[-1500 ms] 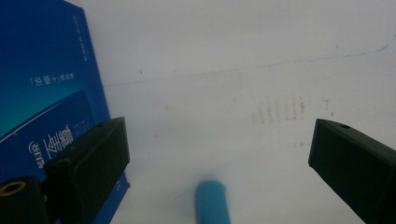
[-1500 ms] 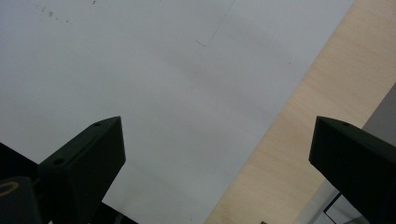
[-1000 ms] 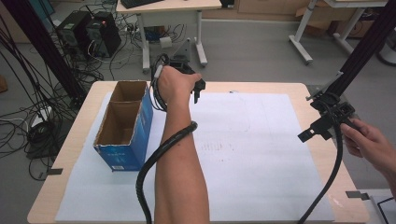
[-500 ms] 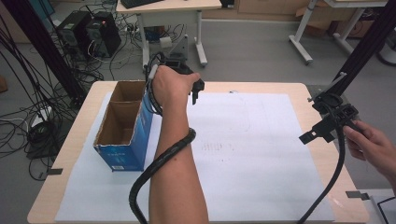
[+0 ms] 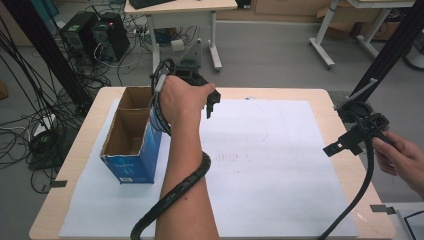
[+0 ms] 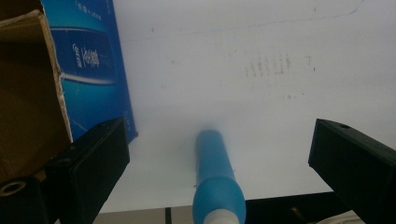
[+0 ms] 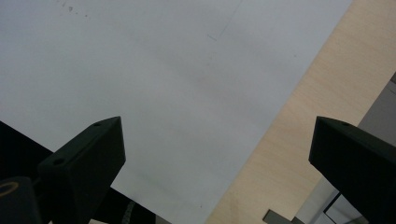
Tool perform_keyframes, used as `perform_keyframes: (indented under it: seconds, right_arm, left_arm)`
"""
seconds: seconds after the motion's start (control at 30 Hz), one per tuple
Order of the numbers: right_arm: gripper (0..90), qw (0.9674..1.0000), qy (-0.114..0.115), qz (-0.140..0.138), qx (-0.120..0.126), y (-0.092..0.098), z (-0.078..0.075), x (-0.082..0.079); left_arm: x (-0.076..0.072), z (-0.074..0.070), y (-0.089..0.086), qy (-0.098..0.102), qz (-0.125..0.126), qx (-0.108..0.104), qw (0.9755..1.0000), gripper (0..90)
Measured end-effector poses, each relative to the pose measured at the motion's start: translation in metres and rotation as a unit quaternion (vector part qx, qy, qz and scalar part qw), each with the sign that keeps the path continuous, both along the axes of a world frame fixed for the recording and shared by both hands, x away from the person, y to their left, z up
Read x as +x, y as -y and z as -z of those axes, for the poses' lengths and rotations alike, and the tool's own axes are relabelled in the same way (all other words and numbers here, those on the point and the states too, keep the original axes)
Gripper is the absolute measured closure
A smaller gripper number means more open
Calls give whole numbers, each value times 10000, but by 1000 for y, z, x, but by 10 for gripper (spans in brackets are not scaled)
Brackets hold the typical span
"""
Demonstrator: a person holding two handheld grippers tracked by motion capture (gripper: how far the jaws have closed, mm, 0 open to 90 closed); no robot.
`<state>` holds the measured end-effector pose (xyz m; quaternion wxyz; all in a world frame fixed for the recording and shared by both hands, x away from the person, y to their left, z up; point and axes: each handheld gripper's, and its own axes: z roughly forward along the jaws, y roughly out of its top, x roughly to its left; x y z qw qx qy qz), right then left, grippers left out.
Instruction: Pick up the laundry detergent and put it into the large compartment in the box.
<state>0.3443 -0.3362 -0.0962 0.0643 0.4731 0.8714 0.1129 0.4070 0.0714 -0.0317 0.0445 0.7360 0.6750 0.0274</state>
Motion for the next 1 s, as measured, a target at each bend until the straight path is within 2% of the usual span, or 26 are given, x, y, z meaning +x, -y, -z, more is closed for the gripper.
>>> perform_keyframes:
  seconds: [0.37, 0.8, 1.0]
  right_arm:
    - [37, 10000, 28, -13, 20, 1, -2, -8]
    - [37, 10000, 75, -16, 1, 0, -6, -17]
    - [37, 9999, 120, -56, -23, -2, -9, -24]
  left_arm:
    - [-23, -9, 2, 45, 19, 4, 10000, 55]
    - [-46, -12, 0, 70, -19, -9, 10000, 55]
    - [-55, -8, -3, 48, -47, -28, 10000, 55]
